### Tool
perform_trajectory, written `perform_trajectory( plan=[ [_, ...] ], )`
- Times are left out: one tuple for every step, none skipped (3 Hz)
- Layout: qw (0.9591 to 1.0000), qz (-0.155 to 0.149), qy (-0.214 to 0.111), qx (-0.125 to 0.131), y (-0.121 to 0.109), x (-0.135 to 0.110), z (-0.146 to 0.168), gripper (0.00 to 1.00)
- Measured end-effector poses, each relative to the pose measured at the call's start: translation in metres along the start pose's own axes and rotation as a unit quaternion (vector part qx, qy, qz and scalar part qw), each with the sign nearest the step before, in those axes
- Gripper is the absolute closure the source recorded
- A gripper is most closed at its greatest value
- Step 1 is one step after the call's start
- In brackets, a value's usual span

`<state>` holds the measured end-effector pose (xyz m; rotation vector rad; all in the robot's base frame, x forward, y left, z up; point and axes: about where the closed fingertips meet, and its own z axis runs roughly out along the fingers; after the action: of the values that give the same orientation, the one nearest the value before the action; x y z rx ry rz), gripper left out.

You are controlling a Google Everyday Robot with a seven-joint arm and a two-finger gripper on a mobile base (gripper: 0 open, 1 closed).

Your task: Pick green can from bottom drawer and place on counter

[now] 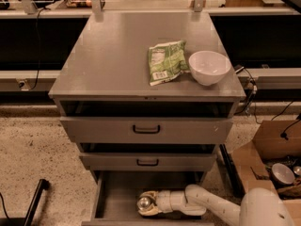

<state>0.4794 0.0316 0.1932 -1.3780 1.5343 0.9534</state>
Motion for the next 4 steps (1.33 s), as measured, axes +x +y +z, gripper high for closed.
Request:
perform_trajectory(
  plan=[
    [0.9984, -0.038, -0.02, 0.035, -0.013, -0.036, -0.027, 1.0],
    [0.9942, -0.079, -0.057, 0.048, 0.008, -0.1, -0.06, 1.0],
    [0.9911, -0.1, -0.067, 0.057, 0.026, -0.153, -0.097, 1.0],
    [0.9884, -0.12, -0.075, 0.055, 0.032, -0.194, -0.128, 1.0]
  ],
)
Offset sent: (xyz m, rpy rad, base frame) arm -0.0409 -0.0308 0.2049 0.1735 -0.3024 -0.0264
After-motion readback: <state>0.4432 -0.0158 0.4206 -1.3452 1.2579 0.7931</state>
